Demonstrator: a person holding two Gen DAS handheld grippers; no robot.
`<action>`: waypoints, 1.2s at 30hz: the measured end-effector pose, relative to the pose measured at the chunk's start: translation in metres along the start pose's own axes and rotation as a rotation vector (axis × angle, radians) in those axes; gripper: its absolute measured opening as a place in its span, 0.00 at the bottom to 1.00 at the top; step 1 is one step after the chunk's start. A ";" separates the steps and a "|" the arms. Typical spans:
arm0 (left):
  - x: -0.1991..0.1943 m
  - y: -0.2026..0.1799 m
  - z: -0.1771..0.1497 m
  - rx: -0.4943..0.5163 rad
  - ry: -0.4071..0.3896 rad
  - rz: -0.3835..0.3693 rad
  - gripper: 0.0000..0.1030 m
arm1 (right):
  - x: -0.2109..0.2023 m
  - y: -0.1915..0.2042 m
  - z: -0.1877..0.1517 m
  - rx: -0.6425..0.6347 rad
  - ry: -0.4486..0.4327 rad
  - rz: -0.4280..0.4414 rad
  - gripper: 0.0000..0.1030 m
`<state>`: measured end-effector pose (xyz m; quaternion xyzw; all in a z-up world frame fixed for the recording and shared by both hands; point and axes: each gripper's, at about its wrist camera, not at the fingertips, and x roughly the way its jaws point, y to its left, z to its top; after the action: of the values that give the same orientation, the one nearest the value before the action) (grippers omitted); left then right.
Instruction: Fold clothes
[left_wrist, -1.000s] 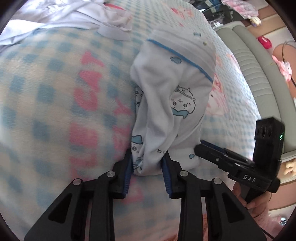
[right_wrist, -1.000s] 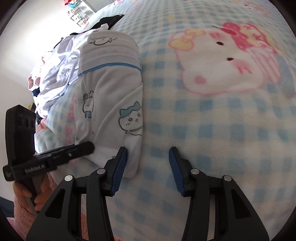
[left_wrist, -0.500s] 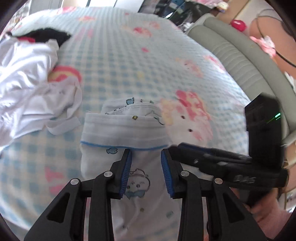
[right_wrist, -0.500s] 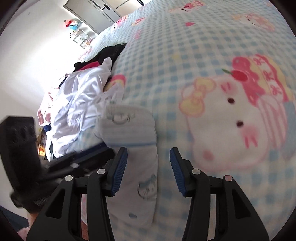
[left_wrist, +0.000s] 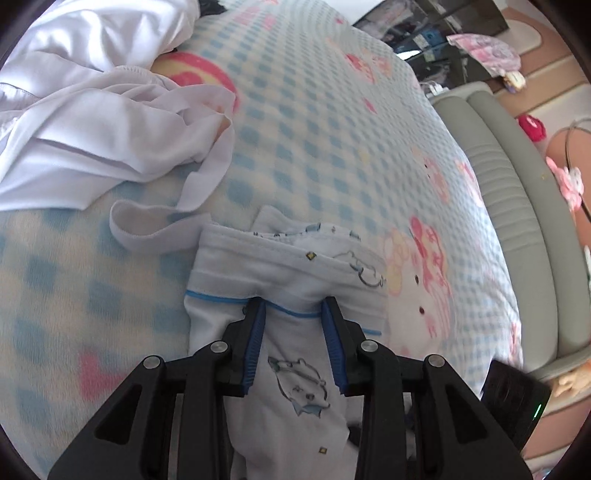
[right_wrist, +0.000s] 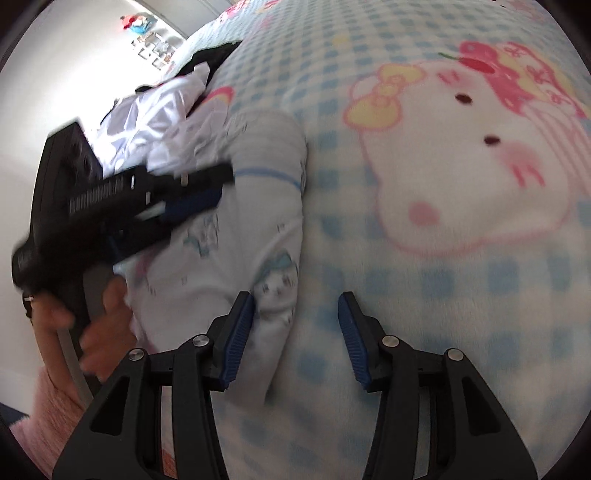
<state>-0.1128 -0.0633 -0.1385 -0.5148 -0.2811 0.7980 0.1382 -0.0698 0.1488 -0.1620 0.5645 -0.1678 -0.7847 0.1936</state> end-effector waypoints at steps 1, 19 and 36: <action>0.000 0.000 0.001 -0.004 0.000 -0.001 0.33 | -0.001 0.001 -0.004 -0.008 -0.001 -0.006 0.47; -0.053 -0.006 -0.081 0.089 -0.014 0.130 0.32 | -0.016 0.012 -0.017 0.001 -0.011 0.033 0.48; -0.071 -0.026 -0.091 0.124 -0.148 0.122 0.41 | -0.036 0.022 -0.044 -0.104 0.033 0.036 0.51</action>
<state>-0.0018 -0.0505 -0.0986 -0.4613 -0.2089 0.8565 0.0996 -0.0152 0.1458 -0.1349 0.5634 -0.1338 -0.7794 0.2393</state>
